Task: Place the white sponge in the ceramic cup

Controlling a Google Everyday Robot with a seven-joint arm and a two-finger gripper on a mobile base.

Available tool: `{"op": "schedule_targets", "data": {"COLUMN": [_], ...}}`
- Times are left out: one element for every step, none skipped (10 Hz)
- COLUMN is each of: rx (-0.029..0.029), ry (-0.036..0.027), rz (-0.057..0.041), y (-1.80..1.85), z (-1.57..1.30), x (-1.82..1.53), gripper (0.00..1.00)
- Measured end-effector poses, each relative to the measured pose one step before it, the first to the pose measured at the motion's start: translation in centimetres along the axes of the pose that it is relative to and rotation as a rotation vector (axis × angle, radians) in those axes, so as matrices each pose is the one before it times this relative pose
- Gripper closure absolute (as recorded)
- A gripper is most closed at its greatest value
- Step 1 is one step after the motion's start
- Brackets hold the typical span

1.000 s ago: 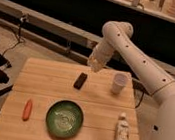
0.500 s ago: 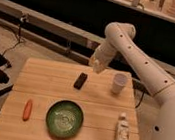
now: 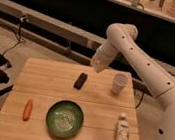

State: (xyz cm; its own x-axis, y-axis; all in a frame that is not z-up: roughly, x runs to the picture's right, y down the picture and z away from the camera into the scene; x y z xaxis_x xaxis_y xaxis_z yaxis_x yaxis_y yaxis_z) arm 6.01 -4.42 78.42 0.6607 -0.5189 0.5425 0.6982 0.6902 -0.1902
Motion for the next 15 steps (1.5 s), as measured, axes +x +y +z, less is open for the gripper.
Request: {"op": "schedule_targets", "data": {"rx": [0.00199,0.00194,0.00201,0.00023,0.00350,0.00094,0.00245,-0.00066,-0.00167,-0.00138,-0.00358,-0.00280,-0.00310,-0.00268,-0.00972], "ry": [0.00233,0.00225,-0.00033,0.00120,0.00234,0.00205,0.00275,0.00243,0.00119,0.00271,0.00188,-0.00085,-0.00278,-0.00581,-0.01117], "rz": [0.01410,0.01762,0.02947,0.02634,0.04185,0.02937,0.03186,0.03221,0.01790,0.02948,0.01967,0.01892,0.01574,0.03030,0.04034], "y": [0.044,0.264,0.725,0.778,1.152,0.710,0.696,0.550,0.244,0.461,0.504,0.316,0.187,0.516,0.988], "z": [-0.166,-0.336,-0.434,-0.395,-0.556,-0.288,-0.249,-0.103,0.092,0.108,0.014,0.138,0.169,0.158,0.383], "x": [0.275,0.572,1.145,1.069,1.686,1.033,1.078,0.795,0.338,0.730,0.560,0.435,0.300,0.699,1.076], "gripper": [1.00,1.00,1.00,1.00,1.00,1.00,1.00,1.00,1.00,1.00,1.00,1.00,1.00,1.00,0.99]}}
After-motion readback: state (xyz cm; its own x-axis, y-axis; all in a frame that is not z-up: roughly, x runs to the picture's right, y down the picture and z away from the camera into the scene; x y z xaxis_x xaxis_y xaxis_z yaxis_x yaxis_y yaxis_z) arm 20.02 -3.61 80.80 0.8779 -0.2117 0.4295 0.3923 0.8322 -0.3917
